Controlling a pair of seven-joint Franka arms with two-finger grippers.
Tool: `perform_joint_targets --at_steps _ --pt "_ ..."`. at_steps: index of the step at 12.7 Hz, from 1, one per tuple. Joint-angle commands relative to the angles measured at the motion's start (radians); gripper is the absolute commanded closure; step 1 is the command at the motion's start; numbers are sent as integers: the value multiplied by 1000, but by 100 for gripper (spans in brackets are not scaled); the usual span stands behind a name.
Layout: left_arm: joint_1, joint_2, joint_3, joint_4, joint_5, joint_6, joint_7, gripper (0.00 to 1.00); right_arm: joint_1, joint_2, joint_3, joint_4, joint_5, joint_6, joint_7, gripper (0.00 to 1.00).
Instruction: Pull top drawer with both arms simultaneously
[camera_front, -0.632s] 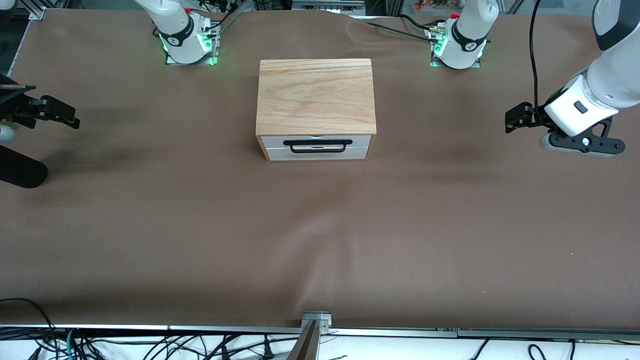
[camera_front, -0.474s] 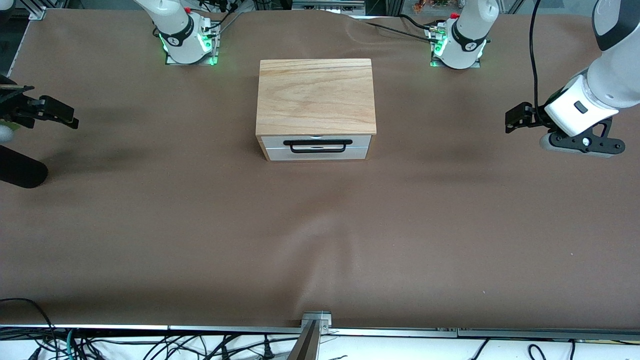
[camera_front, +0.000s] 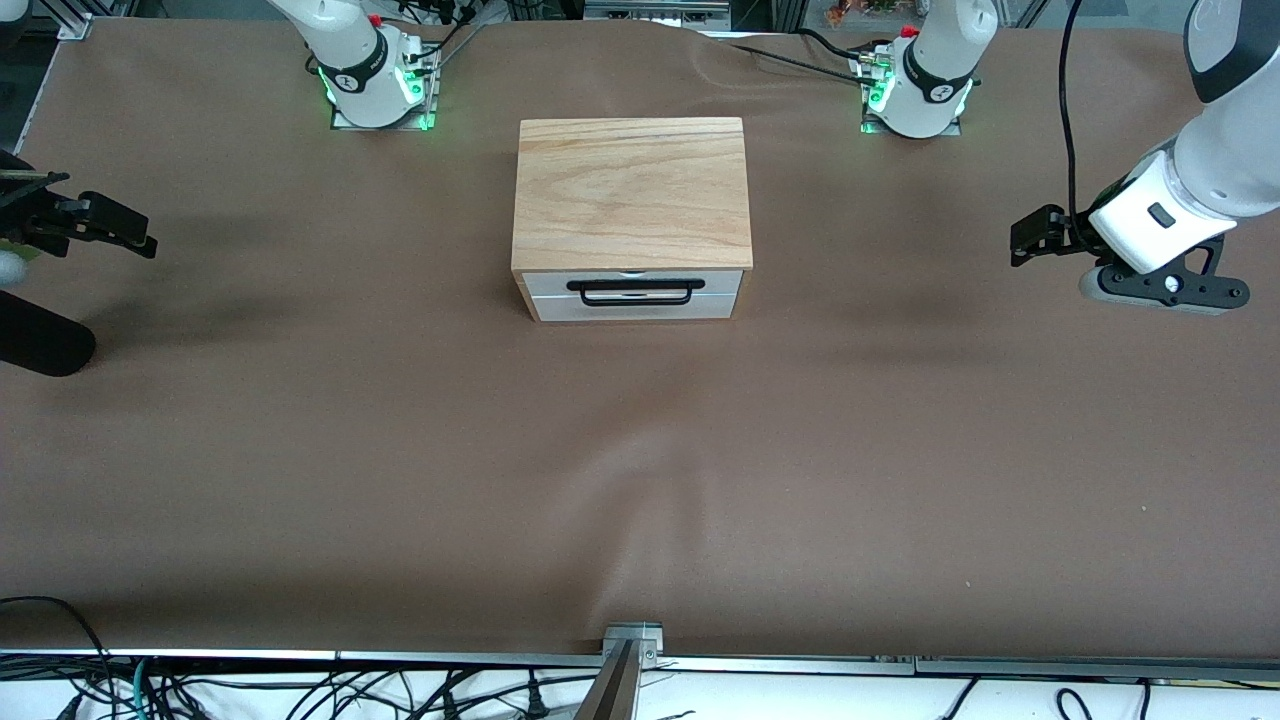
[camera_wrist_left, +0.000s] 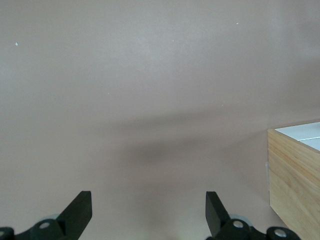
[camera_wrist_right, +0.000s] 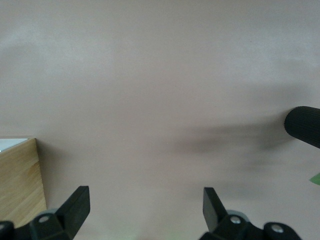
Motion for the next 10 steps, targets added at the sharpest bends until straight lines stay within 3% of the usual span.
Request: perform_joint_targets --at_steps 1,10 --pt "6 -15 -7 -15 12 -4 8 0 -10 2 9 9 -13 -5 5 0" --pt "14 -2 -7 -15 6 -4 6 0 -10 7 9 12 -11 -5 2 0"
